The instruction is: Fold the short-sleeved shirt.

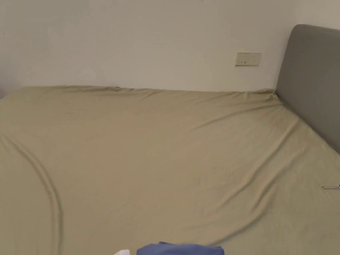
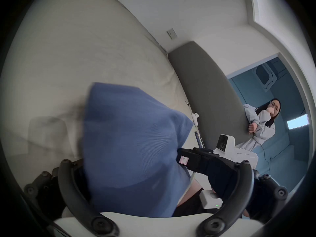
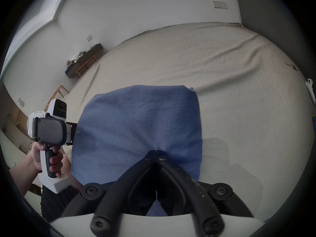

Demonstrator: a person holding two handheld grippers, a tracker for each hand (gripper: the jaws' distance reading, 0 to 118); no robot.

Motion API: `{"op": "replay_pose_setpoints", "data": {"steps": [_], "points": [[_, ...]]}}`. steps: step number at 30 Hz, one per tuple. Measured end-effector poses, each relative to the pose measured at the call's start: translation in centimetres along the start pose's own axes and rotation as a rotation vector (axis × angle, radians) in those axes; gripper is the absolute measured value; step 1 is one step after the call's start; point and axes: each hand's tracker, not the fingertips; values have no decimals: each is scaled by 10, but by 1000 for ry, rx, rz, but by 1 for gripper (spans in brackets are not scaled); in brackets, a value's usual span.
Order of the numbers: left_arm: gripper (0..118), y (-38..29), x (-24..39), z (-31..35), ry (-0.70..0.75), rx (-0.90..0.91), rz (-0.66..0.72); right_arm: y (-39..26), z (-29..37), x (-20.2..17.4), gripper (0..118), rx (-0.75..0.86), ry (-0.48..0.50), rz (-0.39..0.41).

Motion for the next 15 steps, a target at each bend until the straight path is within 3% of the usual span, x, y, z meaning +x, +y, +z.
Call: {"op": "replay_pose_setpoints", "data": {"steps": [1, 3, 5, 7, 9, 13, 15], "points": [[20, 3, -6, 0, -19, -8, 64, 0, -1, 0, 1, -1, -2, 2], [22, 10, -21, -1, 130, 2, 115, 0, -1, 2, 1, 7, 21, 6], [22, 7, -22, 3, 48, -11, 38, 0, -1, -2, 1, 2, 2, 2], [22, 8, -21, 2, 63, -11, 100, -2, 0, -6, 1, 18, -6, 34], [22, 7, -18, 2, 69, -14, 56, 0, 7, -7, 2, 40, -10, 43], [22, 8, -11, 8, 105, -15, 34, 7, 78, -22, 1, 348, -26, 90], [22, 11, -10, 10, 114, -26, 30, 4, 132, -33, 1, 541, -89, 151]]}}
